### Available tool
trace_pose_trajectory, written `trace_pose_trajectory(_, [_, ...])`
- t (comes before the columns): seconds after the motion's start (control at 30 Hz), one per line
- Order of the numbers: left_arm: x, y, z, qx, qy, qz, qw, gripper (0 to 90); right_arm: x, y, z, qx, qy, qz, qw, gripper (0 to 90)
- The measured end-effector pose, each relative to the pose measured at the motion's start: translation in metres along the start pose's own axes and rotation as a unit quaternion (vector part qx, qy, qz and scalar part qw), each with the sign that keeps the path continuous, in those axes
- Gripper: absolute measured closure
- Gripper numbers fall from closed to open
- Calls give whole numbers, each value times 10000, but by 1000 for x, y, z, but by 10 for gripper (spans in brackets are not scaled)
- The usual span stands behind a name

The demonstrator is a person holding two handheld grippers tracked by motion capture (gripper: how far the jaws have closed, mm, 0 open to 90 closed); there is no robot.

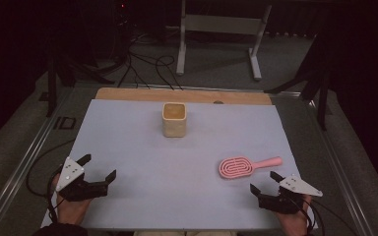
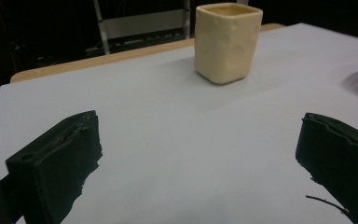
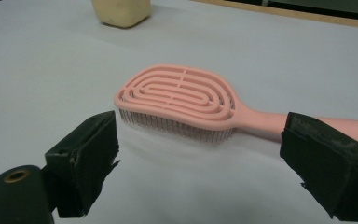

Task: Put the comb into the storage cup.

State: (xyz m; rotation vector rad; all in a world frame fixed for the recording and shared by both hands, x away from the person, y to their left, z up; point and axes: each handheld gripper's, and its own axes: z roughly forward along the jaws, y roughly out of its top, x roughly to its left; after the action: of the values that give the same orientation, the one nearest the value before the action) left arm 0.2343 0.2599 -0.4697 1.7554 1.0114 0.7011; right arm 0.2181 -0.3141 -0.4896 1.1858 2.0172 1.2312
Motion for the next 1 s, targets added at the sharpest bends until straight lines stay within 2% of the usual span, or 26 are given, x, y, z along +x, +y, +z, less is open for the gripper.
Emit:
trace_pose_trajectory(0.2, [-4,-3,5,137,106,142,9997,3,2,1,1,-14,-20,-26,10000,109])
trace_pose_trajectory(0.6, [-3,-4,6,90,148,35,9998,3,1,10,0,-161,-36,41,9999,109])
trace_pose_trajectory(0.73, [-3,-5,6,92,164,37,9998,3,2,17,0,-162,-28,-44,9999,110])
trace_pose_trajectory(1.0, [-3,-6,7,96,168,27,9998,3,1,26,3,-160,-72,-66,9998,112])
